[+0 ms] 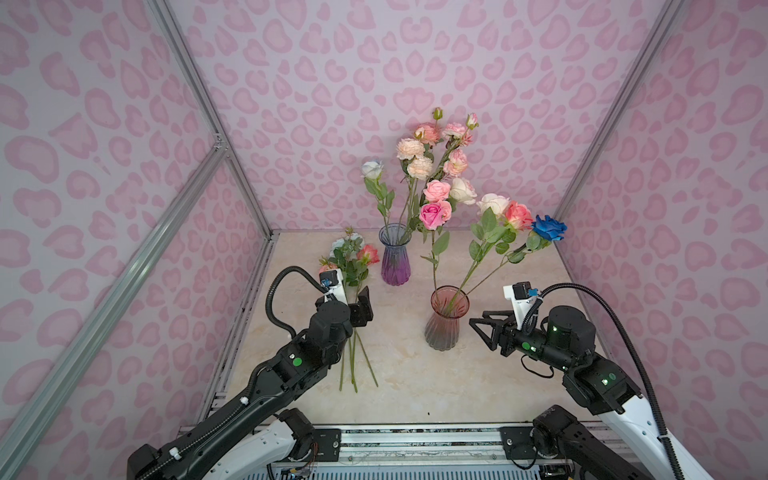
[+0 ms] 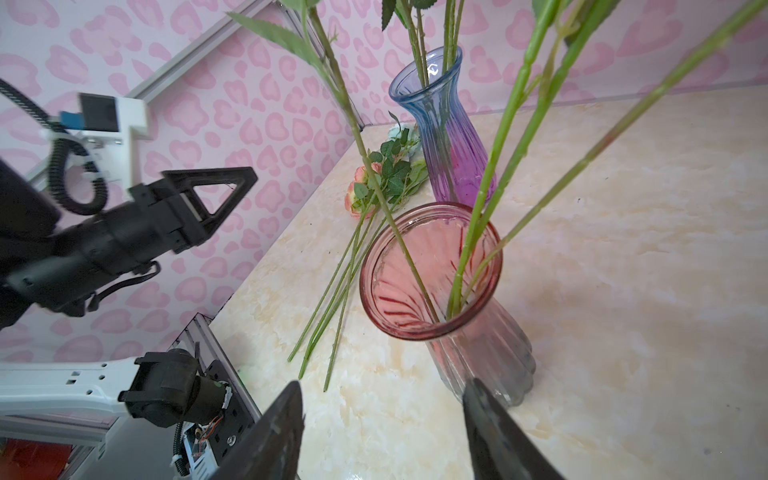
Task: Arrange the flowers into the vase
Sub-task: 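Open the left gripper and move it back to the rose bunch, then grasp the pale blue rose stem with the left gripper and lift it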
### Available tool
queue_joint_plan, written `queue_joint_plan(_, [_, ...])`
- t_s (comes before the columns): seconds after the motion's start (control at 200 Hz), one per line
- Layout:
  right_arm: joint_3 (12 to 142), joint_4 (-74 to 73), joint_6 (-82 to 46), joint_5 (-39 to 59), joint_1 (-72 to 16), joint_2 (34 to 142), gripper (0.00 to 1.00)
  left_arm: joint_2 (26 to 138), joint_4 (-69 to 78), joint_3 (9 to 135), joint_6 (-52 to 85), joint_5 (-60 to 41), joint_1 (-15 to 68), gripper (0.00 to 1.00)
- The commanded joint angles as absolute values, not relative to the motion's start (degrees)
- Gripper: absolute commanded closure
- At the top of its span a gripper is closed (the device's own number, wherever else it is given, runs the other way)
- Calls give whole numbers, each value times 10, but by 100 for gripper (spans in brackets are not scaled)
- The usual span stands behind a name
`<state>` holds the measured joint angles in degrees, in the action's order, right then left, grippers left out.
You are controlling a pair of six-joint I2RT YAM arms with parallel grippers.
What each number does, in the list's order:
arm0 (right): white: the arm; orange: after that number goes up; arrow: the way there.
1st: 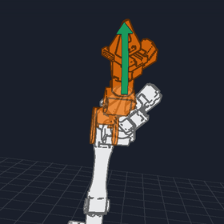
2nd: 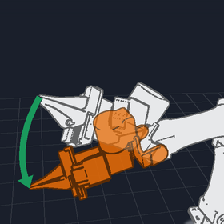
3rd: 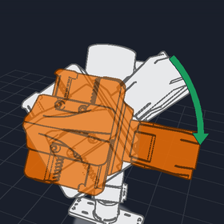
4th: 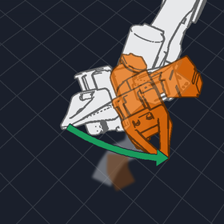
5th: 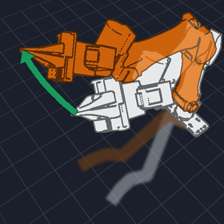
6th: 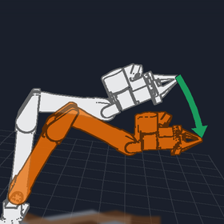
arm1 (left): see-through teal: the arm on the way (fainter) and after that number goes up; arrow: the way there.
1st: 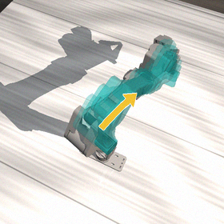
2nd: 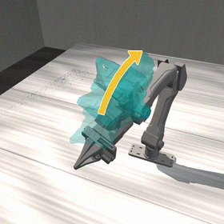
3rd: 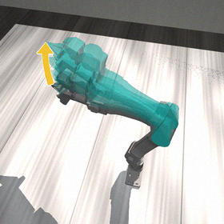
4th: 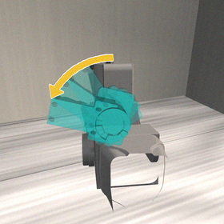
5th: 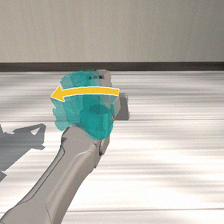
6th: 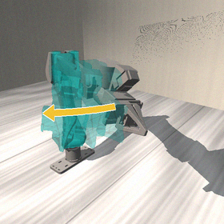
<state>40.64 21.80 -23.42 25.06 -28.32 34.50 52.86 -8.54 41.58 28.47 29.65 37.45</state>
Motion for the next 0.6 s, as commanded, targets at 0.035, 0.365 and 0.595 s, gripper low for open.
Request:
queue_joint_plan(0.035, [394, 220, -244, 250, -287, 337, 38, 621, -147, 425, 368, 171, 268, 27])
queue_joint_plan(0.365, [364, 160, -258, 247, -293, 362, 39, 906, -140, 540, 309, 134, 171, 49])
queue_joint_plan(0.595, [352, 143, -252, 242, -294, 371, 39, 975, -126, 568, 275, 113, 171, 56])
